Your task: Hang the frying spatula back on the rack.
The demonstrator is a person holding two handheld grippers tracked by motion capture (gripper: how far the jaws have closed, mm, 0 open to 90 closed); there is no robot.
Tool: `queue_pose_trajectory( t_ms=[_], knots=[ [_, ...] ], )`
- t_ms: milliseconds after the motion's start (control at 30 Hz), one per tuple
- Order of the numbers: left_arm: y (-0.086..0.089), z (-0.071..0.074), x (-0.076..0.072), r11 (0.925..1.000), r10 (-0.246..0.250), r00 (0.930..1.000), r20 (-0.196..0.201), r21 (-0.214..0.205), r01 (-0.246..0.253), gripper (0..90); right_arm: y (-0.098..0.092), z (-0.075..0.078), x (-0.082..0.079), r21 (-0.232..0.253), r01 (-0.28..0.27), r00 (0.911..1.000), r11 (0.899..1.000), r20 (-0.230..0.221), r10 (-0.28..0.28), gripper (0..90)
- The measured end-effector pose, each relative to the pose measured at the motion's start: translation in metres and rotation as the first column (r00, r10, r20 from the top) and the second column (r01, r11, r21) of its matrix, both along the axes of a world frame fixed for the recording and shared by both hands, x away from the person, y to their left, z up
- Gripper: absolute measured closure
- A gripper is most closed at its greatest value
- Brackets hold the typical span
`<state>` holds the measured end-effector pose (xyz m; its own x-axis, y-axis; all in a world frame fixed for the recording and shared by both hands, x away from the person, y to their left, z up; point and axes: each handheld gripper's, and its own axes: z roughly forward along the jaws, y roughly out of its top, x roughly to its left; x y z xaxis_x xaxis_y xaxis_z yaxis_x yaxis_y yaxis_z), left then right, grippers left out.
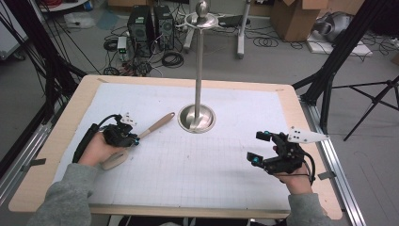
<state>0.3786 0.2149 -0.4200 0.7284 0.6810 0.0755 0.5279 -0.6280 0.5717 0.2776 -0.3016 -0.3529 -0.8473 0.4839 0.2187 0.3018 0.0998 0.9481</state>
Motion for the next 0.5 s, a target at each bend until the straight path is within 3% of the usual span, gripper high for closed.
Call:
queue_pose_trajectory(
  t_ms=[100,500],
  knots=[
    [0.002,0.002,0.0,0.9998,0.005,1.0,-0.007,-0.022,-0.005,77.4,0.0,0.0,0.0,0.002,0.001,1.0,1.0,-0.001,-0.001,6.0],
    [0.011,0.018,-0.008,0.9932,-0.013,0.9995,0.027,-0.115,0.016,77.3,0.002,0.0,0.001,0.0,-0.005,1.0,1.0,0.0,0.005,5.9]
  ],
)
